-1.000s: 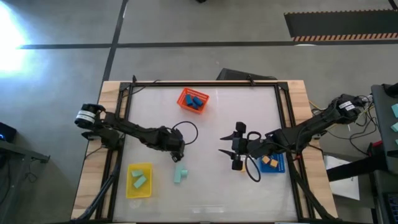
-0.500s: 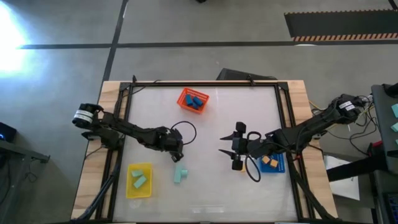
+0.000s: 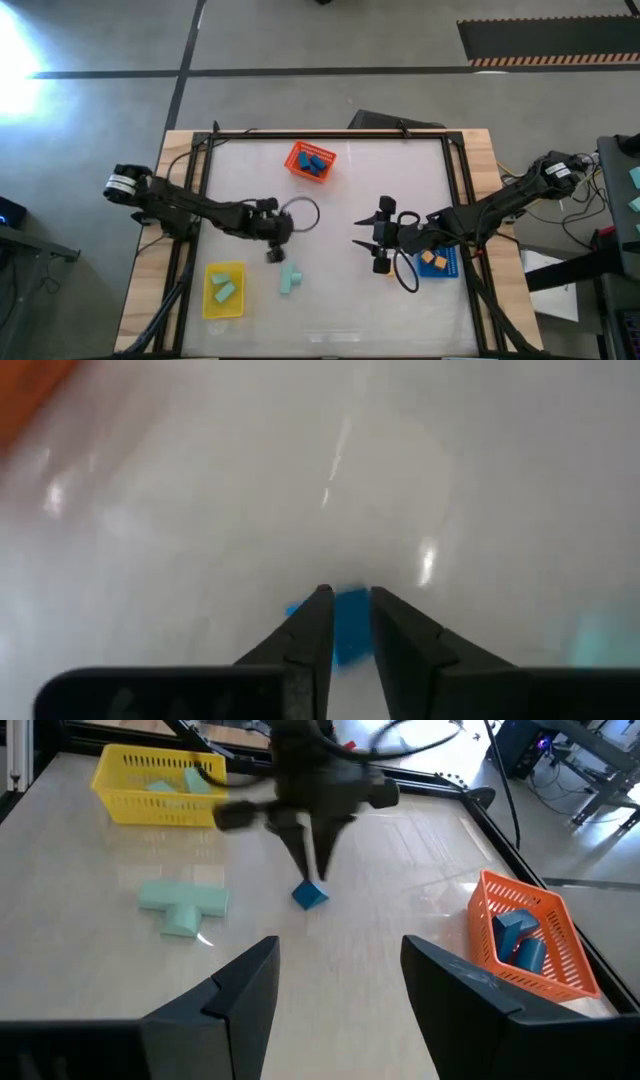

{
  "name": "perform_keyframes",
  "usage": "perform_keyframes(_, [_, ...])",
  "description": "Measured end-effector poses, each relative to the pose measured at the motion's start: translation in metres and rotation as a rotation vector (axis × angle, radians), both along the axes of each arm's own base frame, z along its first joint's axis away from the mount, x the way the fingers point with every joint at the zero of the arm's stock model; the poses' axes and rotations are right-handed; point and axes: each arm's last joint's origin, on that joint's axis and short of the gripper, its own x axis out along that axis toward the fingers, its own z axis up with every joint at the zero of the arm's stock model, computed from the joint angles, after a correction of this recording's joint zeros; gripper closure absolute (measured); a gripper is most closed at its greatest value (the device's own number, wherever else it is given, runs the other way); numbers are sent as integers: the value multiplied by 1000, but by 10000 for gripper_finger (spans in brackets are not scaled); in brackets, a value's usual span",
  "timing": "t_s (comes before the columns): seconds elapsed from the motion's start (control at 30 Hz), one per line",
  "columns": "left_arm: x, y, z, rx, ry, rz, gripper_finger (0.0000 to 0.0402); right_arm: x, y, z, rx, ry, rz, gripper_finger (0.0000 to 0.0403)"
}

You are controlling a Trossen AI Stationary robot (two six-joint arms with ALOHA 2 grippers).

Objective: Sort & place blocks by color
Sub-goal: Put the blue block into the orange bin

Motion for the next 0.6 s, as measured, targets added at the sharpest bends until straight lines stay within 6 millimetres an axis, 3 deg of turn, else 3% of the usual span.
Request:
perform_keyframes(0.07, [-9,-6,2,105,74,-244,351,0,0,0,0,1,0,202])
perform_keyframes(0.17, [-15,-7,8,204,104,-426,351,0,0,0,-1,2,0,202])
perform_keyframes(0.37, [-13,0,12,110,97,-536,313,0,0,-1,-1,1,0,202])
perform_keyframes(0.6, [-2,5,6,121,132,-597,201,0,0,-1,5,0,-3,202])
